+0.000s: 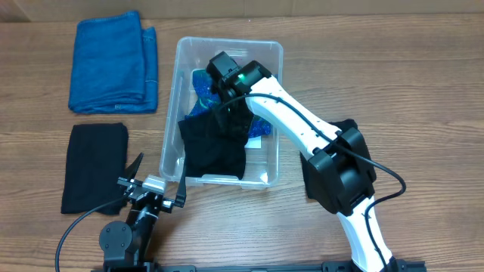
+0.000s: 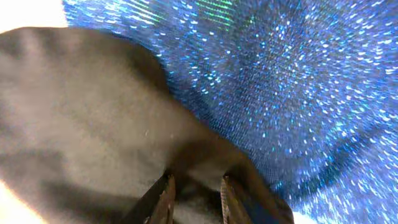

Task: Pack container
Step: 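Open the right gripper, push the sparkly cloth back, and withdraw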

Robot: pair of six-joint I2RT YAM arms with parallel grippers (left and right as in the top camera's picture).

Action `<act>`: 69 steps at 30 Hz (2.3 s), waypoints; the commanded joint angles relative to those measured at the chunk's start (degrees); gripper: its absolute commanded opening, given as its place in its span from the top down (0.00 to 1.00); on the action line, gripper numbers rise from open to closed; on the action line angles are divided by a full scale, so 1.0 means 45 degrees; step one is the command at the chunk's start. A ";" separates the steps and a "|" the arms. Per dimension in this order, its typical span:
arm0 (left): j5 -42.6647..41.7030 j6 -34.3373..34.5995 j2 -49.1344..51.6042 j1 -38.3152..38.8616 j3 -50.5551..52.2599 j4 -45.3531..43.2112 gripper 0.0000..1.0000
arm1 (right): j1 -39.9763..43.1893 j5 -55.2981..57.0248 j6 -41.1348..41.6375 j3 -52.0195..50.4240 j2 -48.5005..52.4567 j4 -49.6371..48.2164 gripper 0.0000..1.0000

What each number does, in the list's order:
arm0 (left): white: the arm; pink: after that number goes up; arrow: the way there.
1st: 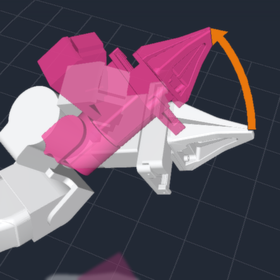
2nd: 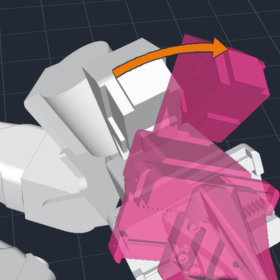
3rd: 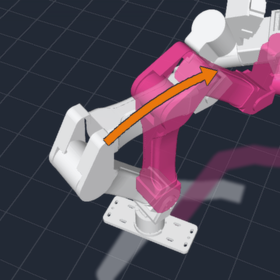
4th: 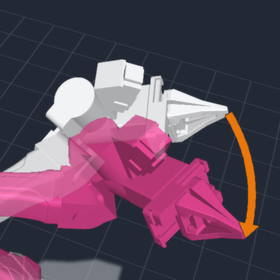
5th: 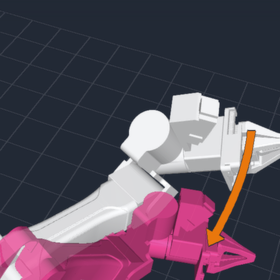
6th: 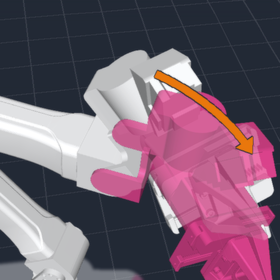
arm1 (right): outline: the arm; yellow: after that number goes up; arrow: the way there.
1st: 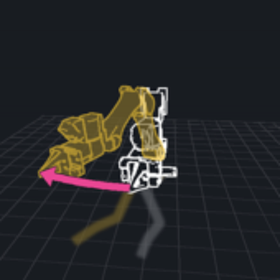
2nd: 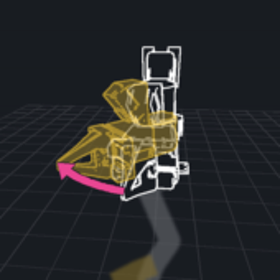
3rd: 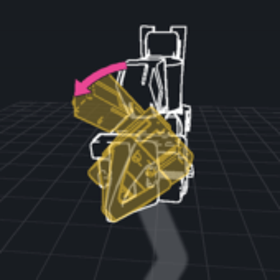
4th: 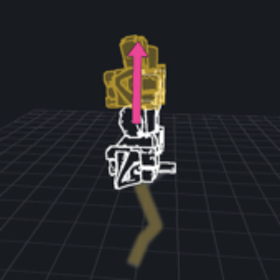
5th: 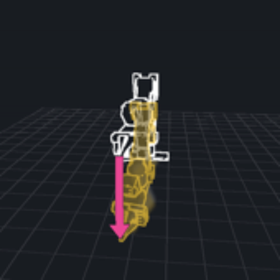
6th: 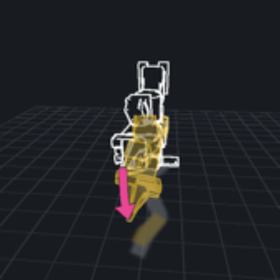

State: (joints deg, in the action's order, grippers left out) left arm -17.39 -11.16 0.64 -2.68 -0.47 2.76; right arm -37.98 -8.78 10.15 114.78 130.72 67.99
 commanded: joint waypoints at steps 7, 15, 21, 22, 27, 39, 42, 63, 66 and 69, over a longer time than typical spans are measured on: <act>-0.0010 -0.0238 -0.0083 -0.0068 0.0044 -0.0005 0.00 | 0.0000 0.0238 0.0219 -0.0559 -0.0646 -0.1151 0.74; -0.0010 -0.0238 -0.0083 -0.0068 0.0049 -0.0005 0.00 | 0.1311 0.3653 0.0855 0.1705 -0.2278 0.1632 0.28; -0.0010 -0.0238 -0.0083 -0.0068 0.0049 -0.0005 0.00 | 0.2720 0.3594 0.0743 0.1384 -0.2259 0.2118 0.31; -0.0010 -0.0238 -0.0083 -0.0068 0.0049 -0.0005 0.00 | 0.2812 0.3390 0.0738 0.1064 -0.2259 0.2089 0.34; -0.0010 -0.0238 -0.0083 -0.0068 0.0049 -0.0005 0.00 | 0.2803 0.2681 0.0753 -0.0495 -0.2259 0.1341 0.41; -0.0010 -0.0238 -0.0083 -0.0068 0.0049 -0.0005 0.00 | 0.2803 0.2021 0.0748 -0.0937 -0.2259 0.0622 0.81; -0.0010 -0.0238 -0.0083 -0.0068 0.0049 -0.0005 0.00 | 0.2803 0.2021 0.0748 -0.0937 -0.2259 0.0423 0.88; -0.0010 -0.0238 -0.0083 -0.0068 0.0049 -0.0005 0.00 | 0.3458 0.2341 0.3075 -0.0937 -0.2259 -0.2705 0.90; -0.0010 -0.0238 -0.0083 -0.0068 0.0049 -0.0005 0.00 | 0.3458 0.1579 0.2254 -0.0937 -0.2259 -0.2691 0.90; -0.0010 -0.0238 -0.0083 -0.0068 0.0049 -0.0005 0.00 | 0.3458 0.1307 0.1739 -0.0937 -0.2259 -0.2579 0.90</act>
State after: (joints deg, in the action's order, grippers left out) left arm -17.39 -11.16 0.64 -2.68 -0.47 2.76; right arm -22.55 -0.08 21.04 109.91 121.14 57.01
